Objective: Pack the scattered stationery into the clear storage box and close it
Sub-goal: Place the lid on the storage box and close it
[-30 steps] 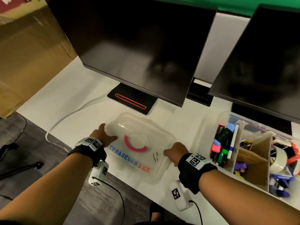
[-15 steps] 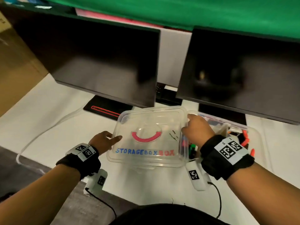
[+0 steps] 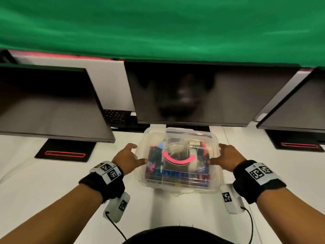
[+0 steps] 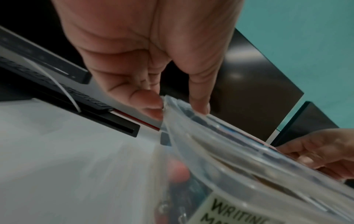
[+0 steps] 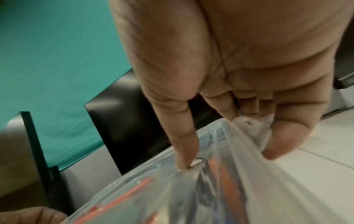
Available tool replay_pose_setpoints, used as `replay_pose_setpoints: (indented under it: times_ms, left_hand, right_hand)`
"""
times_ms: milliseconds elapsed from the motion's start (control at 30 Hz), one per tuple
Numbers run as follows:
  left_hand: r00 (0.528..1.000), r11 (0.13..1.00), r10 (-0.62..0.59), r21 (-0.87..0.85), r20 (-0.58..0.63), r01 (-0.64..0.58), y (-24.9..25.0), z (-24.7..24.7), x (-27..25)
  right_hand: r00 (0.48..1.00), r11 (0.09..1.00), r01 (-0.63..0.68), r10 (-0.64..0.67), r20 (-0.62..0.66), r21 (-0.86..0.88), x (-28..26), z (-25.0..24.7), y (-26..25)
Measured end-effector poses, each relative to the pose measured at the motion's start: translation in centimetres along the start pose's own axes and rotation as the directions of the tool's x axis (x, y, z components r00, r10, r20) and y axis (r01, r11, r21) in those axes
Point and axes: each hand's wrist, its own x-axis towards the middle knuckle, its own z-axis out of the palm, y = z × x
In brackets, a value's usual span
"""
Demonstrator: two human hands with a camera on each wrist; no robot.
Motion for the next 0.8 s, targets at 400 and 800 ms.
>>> replay_pose_setpoints:
  times_ms: [400,800]
  left_hand:
    - [1.0,0.993,-0.006,0.117,0.018,0.004,1.4,0.9,0.3]
    - [0.998,0.838,0.009,0.544,0.06,-0.04,4.2,1.5,0.8]
  right_hand:
    - [0.997,0.999,-0.053,0.053,0.052,-0.006,1.7,1.4,2.2]
    - [0.992,0.961,-0.127,0.128,-0.012,-0.246,2.0,1.6,1.6]
